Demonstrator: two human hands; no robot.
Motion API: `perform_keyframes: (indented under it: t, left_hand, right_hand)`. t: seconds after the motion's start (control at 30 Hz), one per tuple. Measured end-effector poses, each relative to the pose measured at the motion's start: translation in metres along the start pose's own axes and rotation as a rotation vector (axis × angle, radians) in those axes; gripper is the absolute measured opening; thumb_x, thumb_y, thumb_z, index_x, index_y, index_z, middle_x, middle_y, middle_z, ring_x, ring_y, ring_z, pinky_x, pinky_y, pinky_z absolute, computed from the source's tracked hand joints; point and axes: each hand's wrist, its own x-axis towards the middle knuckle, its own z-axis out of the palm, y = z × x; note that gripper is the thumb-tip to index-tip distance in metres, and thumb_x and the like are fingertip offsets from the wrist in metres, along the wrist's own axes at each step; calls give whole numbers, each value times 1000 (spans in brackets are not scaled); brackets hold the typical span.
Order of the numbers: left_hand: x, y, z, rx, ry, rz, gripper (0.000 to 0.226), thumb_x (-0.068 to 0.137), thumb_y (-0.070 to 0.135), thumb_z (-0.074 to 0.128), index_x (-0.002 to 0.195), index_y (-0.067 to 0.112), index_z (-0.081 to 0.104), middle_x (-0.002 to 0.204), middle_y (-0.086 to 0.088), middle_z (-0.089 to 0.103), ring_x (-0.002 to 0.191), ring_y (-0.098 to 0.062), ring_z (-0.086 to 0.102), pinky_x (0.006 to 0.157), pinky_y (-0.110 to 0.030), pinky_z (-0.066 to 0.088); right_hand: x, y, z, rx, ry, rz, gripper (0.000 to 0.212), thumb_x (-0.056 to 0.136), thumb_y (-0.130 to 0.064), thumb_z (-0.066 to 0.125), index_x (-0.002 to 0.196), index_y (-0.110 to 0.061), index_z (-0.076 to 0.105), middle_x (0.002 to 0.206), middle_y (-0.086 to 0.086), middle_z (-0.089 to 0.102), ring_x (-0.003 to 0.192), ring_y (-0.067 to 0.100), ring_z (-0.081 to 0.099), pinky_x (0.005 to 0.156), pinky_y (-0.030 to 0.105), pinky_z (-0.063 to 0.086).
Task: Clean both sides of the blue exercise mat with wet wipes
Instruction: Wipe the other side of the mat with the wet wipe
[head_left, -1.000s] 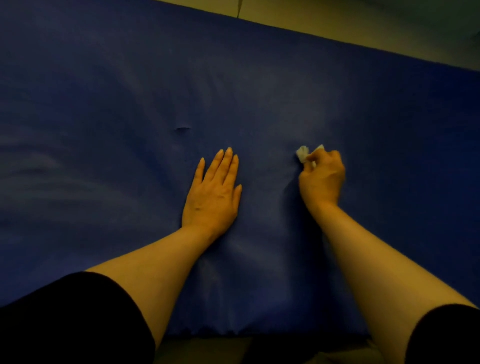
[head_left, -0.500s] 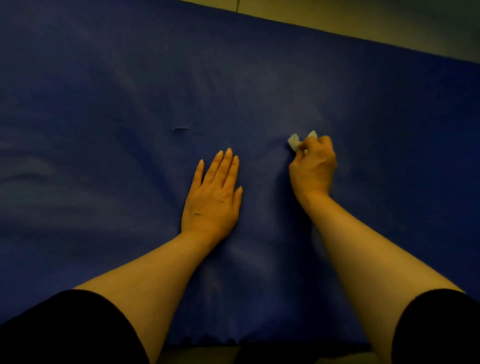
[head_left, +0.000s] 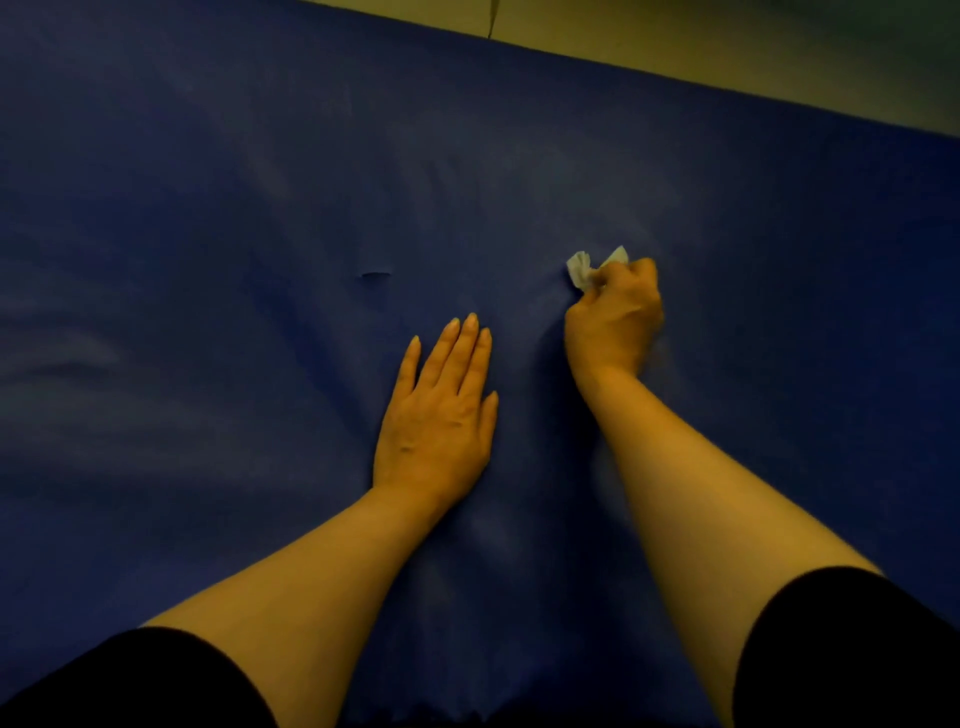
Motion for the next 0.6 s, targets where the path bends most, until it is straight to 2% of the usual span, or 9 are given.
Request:
perform_keyframes:
  t: [0.1,0.17,0.3,0.4,0.5,0.6]
  left_hand:
    - [0,0,-2,-14,-5,3,58,97,35,29,148,7,34,155,-10,32,144,-24,29,116,-50,27]
    - [0,0,-2,-26,-2,9,58,97,35,29,147,7,35,154,-11,33,143,-24,30,116,-50,25]
    - [0,1,-4,-34,-26,6,58,98,36,28,148,8,34,155,-10,31,145,-23,27,118,-48,22]
    - [1,2,-5,-29,-44,-1,58,98,36,28,149,8,34,156,-9,31,145,-23,27,118,-48,23]
    - [1,1,-8,-58,-40,-7,58,97,37,29,147,8,37,153,-9,35,143,-23,32,116,-49,27]
    - [8,2,-17,-120,-18,-34,57,91,37,40,139,9,50,143,-10,50,131,-28,47,109,-49,37]
  right_hand:
    - [-17,-25,14,114,46,27,18,89,-10,52,89,1,65,100,19,56,83,39,57,73,45,48]
    - [-26,-37,20,169,31,-99,21,88,-14,54,83,2,67,93,20,57,76,39,58,66,44,50]
    - [-10,-29,12,124,-124,-260,16,87,-8,57,91,2,69,98,20,58,83,39,58,68,39,46]
    - [17,-6,0,48,-70,-134,21,89,-9,51,98,1,67,105,21,57,91,40,56,77,40,44]
    - [29,2,-1,35,4,91,19,91,-8,48,96,1,64,111,18,54,95,35,56,78,31,39]
    - [15,-27,9,52,28,76,25,95,-17,45,96,2,62,110,18,54,93,36,55,75,31,35]
